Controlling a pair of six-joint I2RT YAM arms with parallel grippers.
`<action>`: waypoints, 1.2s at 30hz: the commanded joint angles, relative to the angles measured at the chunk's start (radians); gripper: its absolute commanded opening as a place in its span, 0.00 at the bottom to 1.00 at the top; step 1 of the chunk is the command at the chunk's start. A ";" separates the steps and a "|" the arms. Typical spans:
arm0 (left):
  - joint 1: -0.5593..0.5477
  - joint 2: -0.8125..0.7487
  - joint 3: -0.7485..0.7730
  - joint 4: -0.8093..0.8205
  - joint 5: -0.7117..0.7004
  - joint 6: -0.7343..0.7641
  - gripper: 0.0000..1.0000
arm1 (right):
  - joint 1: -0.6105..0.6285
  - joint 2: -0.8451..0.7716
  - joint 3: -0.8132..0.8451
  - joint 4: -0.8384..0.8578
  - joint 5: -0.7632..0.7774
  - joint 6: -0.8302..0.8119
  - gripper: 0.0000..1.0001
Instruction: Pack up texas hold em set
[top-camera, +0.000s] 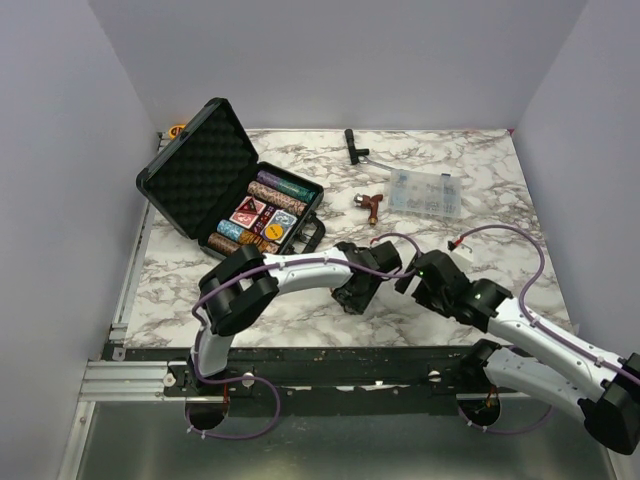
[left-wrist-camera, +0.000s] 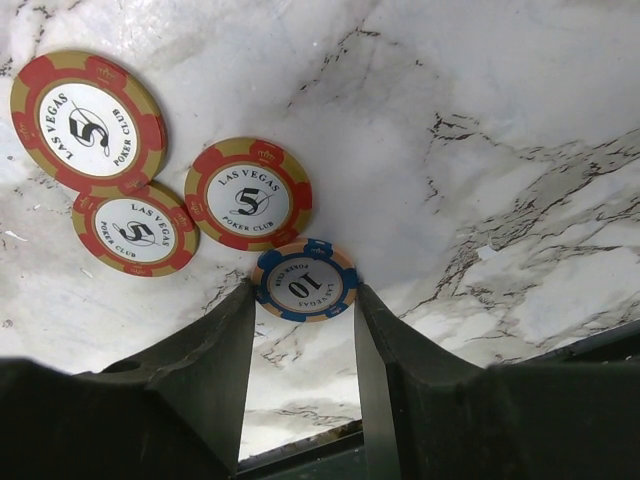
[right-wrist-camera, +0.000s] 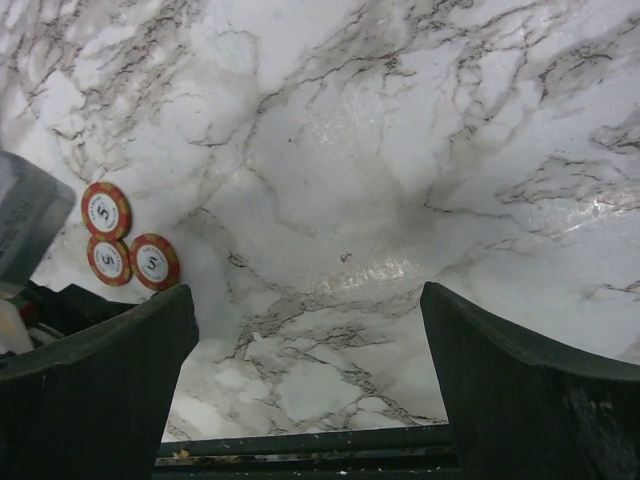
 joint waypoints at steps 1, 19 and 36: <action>0.013 -0.028 -0.069 0.075 -0.028 0.013 0.21 | -0.002 -0.022 -0.049 -0.002 -0.018 0.022 0.98; 0.089 -0.291 -0.247 0.263 0.014 0.115 0.15 | -0.217 0.145 -0.166 0.452 -0.597 -0.096 0.96; 0.150 -0.384 -0.237 0.313 0.052 0.344 0.10 | -0.444 0.586 0.012 0.877 -1.237 -0.233 0.83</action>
